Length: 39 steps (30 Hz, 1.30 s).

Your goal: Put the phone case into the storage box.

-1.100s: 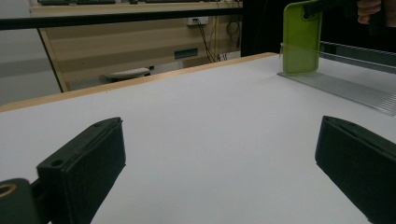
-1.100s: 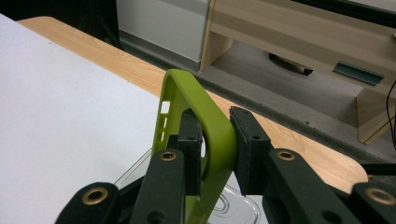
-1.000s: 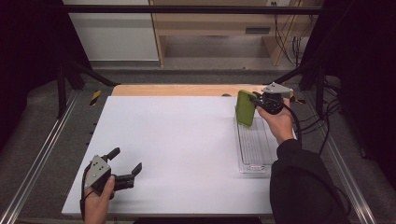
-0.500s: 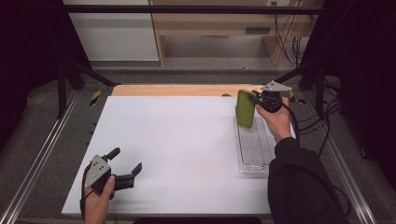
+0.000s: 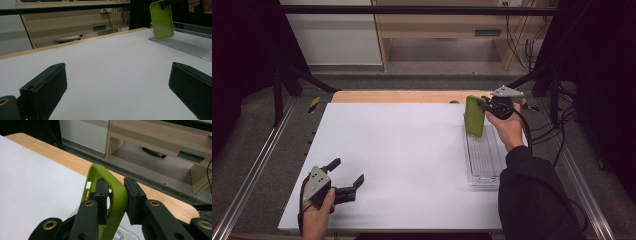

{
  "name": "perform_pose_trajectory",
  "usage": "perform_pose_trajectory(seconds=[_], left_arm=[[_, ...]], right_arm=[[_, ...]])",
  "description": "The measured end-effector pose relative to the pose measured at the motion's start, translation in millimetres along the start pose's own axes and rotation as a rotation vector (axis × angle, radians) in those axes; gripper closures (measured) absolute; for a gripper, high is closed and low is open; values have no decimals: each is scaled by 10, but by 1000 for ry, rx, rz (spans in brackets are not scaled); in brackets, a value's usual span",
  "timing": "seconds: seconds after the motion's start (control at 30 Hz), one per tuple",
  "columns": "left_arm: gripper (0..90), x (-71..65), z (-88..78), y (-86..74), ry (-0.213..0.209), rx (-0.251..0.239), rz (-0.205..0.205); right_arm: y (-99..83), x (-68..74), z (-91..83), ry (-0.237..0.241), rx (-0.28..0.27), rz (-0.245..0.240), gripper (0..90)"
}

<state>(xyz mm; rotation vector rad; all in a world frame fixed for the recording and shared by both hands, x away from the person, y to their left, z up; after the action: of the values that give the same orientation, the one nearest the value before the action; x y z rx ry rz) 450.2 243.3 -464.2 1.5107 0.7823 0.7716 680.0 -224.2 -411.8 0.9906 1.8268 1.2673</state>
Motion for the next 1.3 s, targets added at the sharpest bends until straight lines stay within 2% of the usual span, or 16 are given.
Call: perform_pose_trajectory(seconds=[0.43,1.3], left_arm=[[11,5,-2,-1,1,0,0],[11,9,-2,-4,2,2,-1]], right_arm=[[-16,-22,41,-20,20,18,706],[-28,-43,86,-37,18,51,678]])
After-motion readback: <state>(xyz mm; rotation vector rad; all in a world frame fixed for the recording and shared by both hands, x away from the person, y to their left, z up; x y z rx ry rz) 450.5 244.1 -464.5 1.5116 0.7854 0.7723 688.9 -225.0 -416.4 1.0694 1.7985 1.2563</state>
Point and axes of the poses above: each handheld gripper's, and its own axes: z roughly forward along the jaws, y roughly out of its top, x roughly to its left, the point moved 6 cm from there along z, roughly forward along the jaws, and after that the axes turned 7 degrees about -x, right-handed, at the moved point
